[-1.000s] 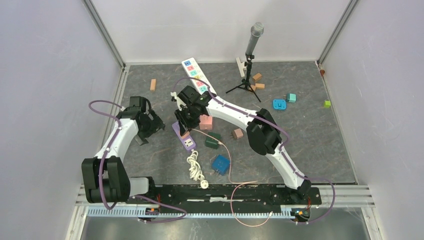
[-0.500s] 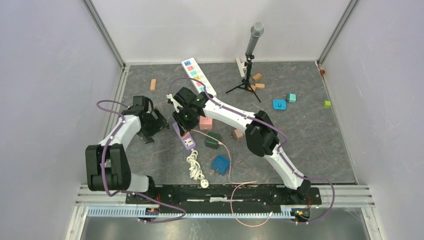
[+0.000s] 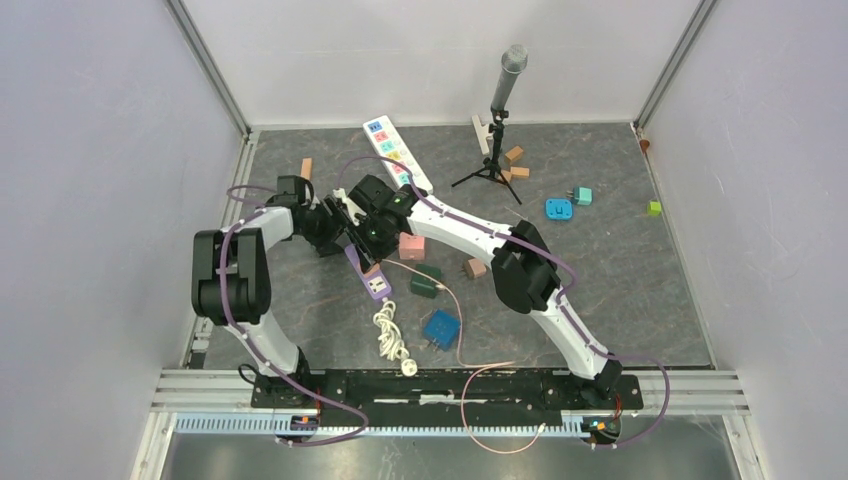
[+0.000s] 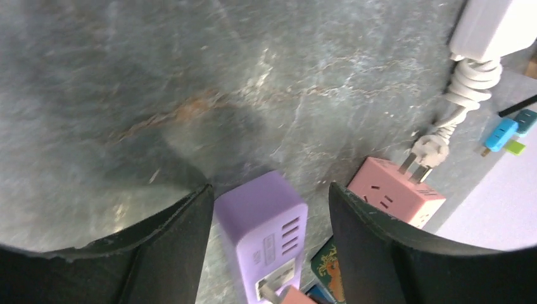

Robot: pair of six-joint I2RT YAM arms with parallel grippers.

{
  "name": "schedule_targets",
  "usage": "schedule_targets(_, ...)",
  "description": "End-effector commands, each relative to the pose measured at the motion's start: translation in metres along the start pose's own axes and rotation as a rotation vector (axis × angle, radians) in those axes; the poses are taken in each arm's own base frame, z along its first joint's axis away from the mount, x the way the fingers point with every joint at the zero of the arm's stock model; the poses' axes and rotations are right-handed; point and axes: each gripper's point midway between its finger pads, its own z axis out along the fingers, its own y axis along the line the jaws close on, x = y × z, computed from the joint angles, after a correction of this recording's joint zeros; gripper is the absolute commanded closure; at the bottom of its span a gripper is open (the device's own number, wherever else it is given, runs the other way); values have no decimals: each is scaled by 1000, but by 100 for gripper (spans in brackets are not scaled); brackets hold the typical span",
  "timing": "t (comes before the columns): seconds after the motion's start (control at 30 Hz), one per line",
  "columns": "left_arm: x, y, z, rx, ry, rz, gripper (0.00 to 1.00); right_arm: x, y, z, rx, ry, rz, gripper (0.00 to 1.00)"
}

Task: Insert the plug
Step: Insert the plug into the socket.

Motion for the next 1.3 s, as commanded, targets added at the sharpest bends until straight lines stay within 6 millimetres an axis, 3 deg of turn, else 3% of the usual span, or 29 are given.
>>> schedule_targets(0.0, 7, -32, 13, 211, 81, 64, 31, 24, -43, -2, 137, 87, 19, 100)
schedule_targets(0.23, 39, -22, 15, 203, 149, 40, 51, 12, -47, -14, 134, 42, 42, 100)
schedule_targets(0.3, 56, -24, 14, 197, 175, 55, 56, 11, -48, -17, 138, 38, 43, 100)
schedule_targets(0.67, 117, -19, 11, 156, 238, 73, 74, 26, -71, -22, 255, 97, 21, 100)
schedule_targets(0.83, 121, -14, 7, 141, 210, 48, 80, 43, -85, -26, 342, 131, -20, 100)
schedule_targets(1.0, 118, -16, 2, 141, 183, 48, 83, 51, -86, -24, 378, 135, -50, 100)
schedule_targets(1.27, 104, -16, -10, 92, 113, 92, 79, 62, -89, -11, 423, 198, -109, 100)
